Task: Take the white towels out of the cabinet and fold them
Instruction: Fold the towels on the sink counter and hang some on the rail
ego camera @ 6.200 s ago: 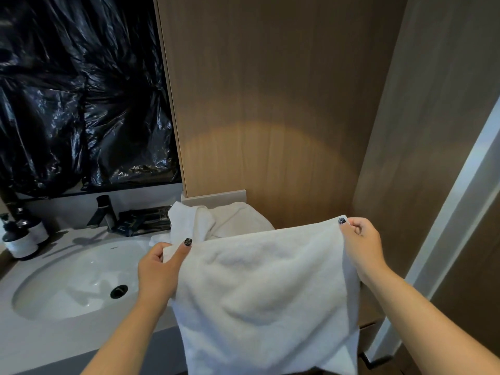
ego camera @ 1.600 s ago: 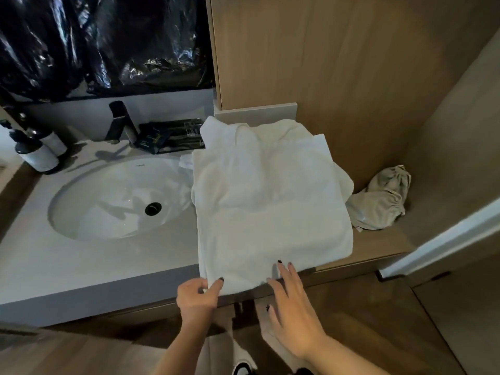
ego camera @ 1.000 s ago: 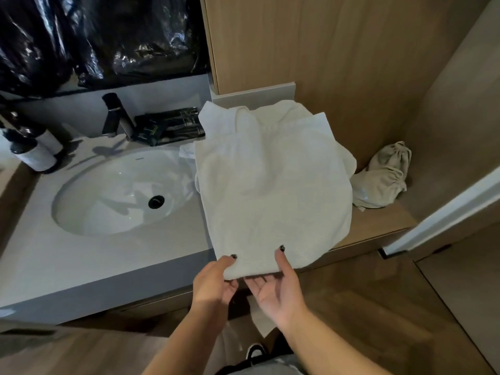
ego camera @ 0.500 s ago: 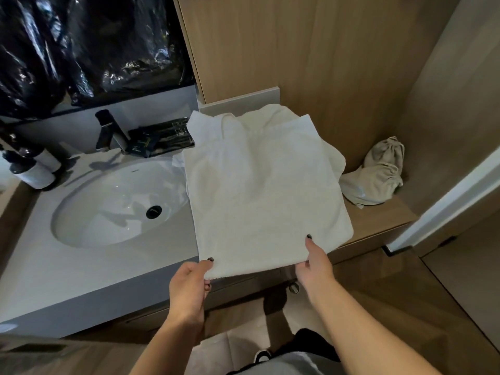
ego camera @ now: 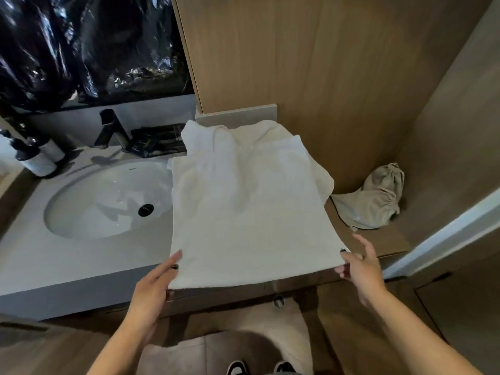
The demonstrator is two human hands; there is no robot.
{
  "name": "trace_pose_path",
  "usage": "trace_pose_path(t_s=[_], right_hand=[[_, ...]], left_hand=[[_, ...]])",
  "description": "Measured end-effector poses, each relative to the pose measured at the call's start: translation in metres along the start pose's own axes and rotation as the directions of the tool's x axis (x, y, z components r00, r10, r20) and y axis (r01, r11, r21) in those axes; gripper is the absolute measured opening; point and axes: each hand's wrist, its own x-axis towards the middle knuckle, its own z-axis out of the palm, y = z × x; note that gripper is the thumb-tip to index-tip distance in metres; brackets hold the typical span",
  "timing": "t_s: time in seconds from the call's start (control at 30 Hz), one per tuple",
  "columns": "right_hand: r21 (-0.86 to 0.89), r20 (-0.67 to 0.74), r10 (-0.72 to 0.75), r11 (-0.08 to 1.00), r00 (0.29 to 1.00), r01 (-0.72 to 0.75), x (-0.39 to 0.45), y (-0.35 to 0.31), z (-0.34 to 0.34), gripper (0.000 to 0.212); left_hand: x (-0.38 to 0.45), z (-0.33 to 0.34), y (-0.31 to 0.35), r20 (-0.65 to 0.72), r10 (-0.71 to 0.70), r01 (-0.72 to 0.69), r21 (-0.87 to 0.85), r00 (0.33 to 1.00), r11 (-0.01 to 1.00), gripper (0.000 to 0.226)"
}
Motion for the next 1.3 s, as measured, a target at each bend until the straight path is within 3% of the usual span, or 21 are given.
trace_pose_path(t_s=[0.13, 0.23, 0.3, 0.4, 0.47, 0.57, 0.7, 0.83, 0.97, 1.3], right_hand=[[-0.225, 0.365, -0.066, 0.962, 0.929, 0.157, 0.003, -0.029, -0.022, 0.037], [-0.310, 0.469, -0.037, 0.928, 0.882, 0.204, 0.003, -0.053, -0.032, 0.035], [-0.399, 0.555, -0.021, 0.870, 0.832, 0.288, 0.002, -0.064, -0.037, 0.032], [-0.491, 0.650, -0.034, 0.743, 0.759, 0.454, 0.001, -0.073, -0.041, 0.039], [-0.499, 0.629, -0.134, 0.686, 0.766, 0.530, 0.003, -0.076, -0.040, 0.035], [-0.430, 0.563, -0.302, 0.688, 0.770, 0.584, 0.009, -0.081, -0.038, 0.027], [-0.390, 0.530, -0.439, 0.633, 0.725, 0.669, 0.020, -0.094, -0.034, 0.024], [-0.353, 0.500, -0.530, 0.597, 0.685, 0.720, 0.031, -0.114, -0.017, 0.023], [-0.327, 0.482, -0.559, 0.600, 0.675, 0.730, 0.043, -0.125, 0.008, 0.019], [-0.351, 0.351, -0.600, 0.628, 0.719, 0.695, 0.090, -0.158, 0.083, 0.008]], left_hand=[[-0.006, -0.012, 0.008, 0.153, 0.112, -0.154, 0.301, 0.982, 0.941, 0.031], [-0.010, -0.022, 0.015, 0.228, 0.106, -0.201, 0.452, 0.968, 0.869, 0.026], [-0.015, -0.028, 0.018, 0.287, 0.081, -0.235, 0.555, 0.954, 0.798, 0.041], [-0.021, -0.024, 0.014, 0.236, 0.198, -0.303, 0.595, 0.951, 0.744, 0.050], [-0.023, -0.021, 0.010, 0.117, 0.316, -0.327, 0.543, 0.942, 0.774, 0.039], [-0.026, -0.016, 0.010, -0.013, 0.386, -0.332, 0.482, 0.923, 0.811, 0.023], [-0.026, -0.016, 0.015, -0.038, 0.444, -0.382, 0.446, 0.895, 0.809, 0.008], [-0.014, -0.013, 0.025, -0.109, 0.422, -0.361, 0.353, 0.900, 0.863, 0.015], [0.010, -0.007, 0.038, -0.190, 0.418, -0.354, 0.297, 0.888, 0.887, 0.010], [0.115, -0.002, 0.071, -0.263, 0.409, -0.351, 0.243, 0.874, 0.904, 0.026]])
